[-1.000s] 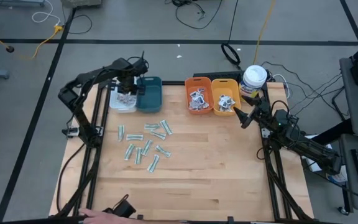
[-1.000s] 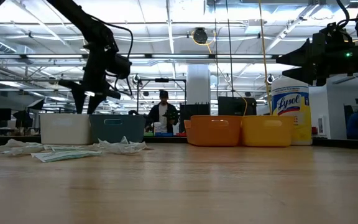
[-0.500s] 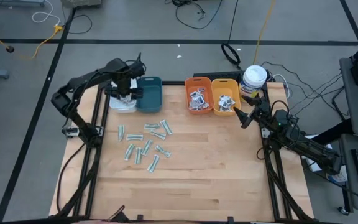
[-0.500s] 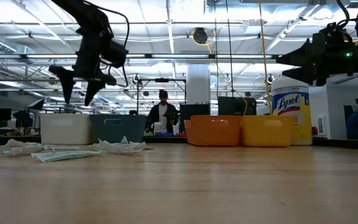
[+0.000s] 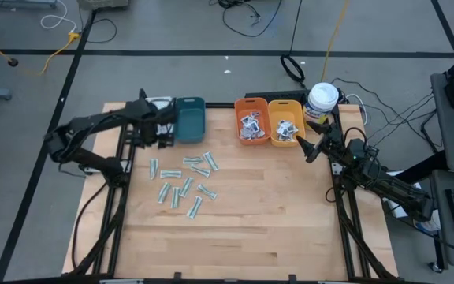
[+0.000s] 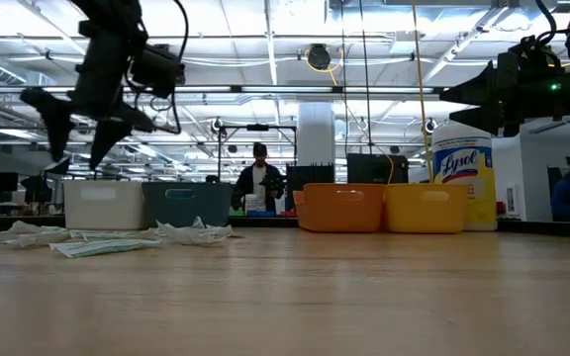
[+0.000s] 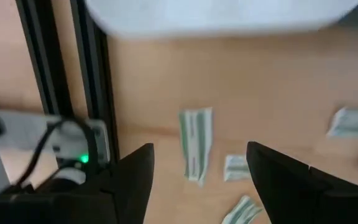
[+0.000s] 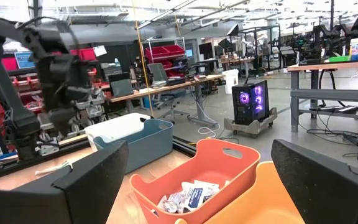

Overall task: Pick & Place First Aid Supplies
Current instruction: Put the bandage pack into the blue bin

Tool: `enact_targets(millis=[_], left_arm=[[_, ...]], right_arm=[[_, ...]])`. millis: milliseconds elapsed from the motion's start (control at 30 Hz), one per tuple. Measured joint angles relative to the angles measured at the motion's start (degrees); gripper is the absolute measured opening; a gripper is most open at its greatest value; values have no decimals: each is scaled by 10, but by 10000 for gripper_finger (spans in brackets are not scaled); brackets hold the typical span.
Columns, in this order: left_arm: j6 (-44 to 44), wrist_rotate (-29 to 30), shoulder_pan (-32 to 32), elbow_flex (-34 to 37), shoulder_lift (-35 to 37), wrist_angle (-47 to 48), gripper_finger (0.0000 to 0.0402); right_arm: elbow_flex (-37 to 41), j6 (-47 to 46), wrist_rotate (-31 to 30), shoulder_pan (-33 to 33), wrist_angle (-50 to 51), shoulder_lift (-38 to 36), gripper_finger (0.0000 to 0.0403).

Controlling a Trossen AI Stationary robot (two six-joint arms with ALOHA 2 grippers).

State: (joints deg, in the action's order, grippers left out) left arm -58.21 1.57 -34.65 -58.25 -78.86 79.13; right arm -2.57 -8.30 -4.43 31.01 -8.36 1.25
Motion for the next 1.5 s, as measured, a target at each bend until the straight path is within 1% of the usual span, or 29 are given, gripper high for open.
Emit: enact_targets(millis=[133,267,567,767,1033,1267,1500], left_arm=[[-44,-28,48,56,22,-3,262],[-73,-37,89,97,28,-13,263],[-95,-48,142,151,28,-81,255],[-95,-48,155,175,27,-130,258],[-99,-46,161,205,-5,-149,245],[-84,-45,161,210,-14,-166,235],[-78,-45,161,215,-14,-187,205]], right_arm=[[0,0,0,0,0,0,392],[0,0,0,0,0,0,392],[0,0,0,0,0,0,392],[0,0,0,0,0,0,392],[0,0,0,0,0,0,392],[0,0,0,0,0,0,392],[0,0,0,0,0,0,392]])
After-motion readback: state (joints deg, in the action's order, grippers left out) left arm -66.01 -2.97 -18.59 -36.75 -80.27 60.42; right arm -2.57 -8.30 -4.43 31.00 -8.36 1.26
